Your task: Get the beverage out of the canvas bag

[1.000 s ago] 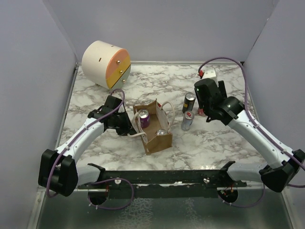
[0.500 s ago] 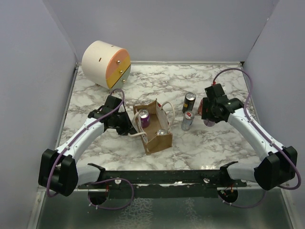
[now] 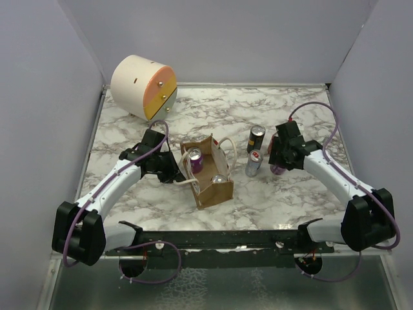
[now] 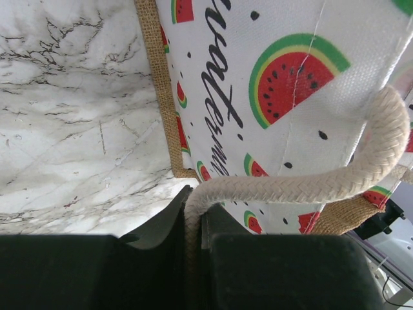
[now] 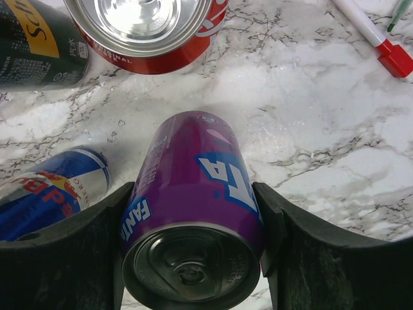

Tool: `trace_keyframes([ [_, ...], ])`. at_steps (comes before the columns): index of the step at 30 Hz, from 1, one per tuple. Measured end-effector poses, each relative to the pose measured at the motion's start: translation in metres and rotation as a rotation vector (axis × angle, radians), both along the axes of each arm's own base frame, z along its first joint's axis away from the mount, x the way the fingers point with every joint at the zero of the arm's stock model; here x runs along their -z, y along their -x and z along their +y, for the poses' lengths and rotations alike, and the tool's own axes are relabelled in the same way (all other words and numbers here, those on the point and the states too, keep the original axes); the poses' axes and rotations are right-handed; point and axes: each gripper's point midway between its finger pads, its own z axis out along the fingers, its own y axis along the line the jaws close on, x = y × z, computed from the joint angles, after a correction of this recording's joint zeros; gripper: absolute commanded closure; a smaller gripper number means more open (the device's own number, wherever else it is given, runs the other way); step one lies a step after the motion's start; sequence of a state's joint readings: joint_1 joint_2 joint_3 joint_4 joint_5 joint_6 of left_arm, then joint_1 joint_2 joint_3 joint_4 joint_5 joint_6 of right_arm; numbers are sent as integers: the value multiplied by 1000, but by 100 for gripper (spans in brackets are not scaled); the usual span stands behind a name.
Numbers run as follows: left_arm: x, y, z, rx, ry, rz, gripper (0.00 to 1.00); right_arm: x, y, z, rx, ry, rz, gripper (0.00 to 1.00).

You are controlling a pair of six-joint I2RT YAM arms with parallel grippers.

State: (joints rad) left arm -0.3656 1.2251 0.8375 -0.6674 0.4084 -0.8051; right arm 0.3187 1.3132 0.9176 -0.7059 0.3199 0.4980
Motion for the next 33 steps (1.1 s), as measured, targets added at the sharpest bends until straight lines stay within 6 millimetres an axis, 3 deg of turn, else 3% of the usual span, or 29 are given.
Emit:
trace_keyframes([
  [5, -1, -1, 0, 0, 0, -2, 100, 9, 0, 1, 16, -11, 2, 93],
  [9, -1, 0, 0, 0, -1, 1, 100, 18, 3, 2, 23, -16, 25, 79],
  [12, -2, 0, 0, -1, 0, 1, 100, 21, 4, 3, 26, -24, 31, 61],
  [17, -5, 1, -1, 3, 13, -6, 100, 21, 3, 5, 22, -31, 27, 11],
  [19, -6, 1, -2, 4, 17, -6, 100, 20, 3, 5, 20, -34, 28, 1],
  [23, -7, 3, -3, 13, 23, -6, 100, 3, -4, 11, 7, -58, 0, 0],
  [27, -8, 4, -4, 24, 31, -7, 100, -34, -8, 16, -9, -112, -95, 0],
  [31, -9, 4, -5, 28, 37, -9, 100, -58, 7, 22, -45, -180, -151, 0],
  [33, -12, 4, -4, 29, 41, -19, 100, -60, 19, 25, -67, -210, -144, 0],
])
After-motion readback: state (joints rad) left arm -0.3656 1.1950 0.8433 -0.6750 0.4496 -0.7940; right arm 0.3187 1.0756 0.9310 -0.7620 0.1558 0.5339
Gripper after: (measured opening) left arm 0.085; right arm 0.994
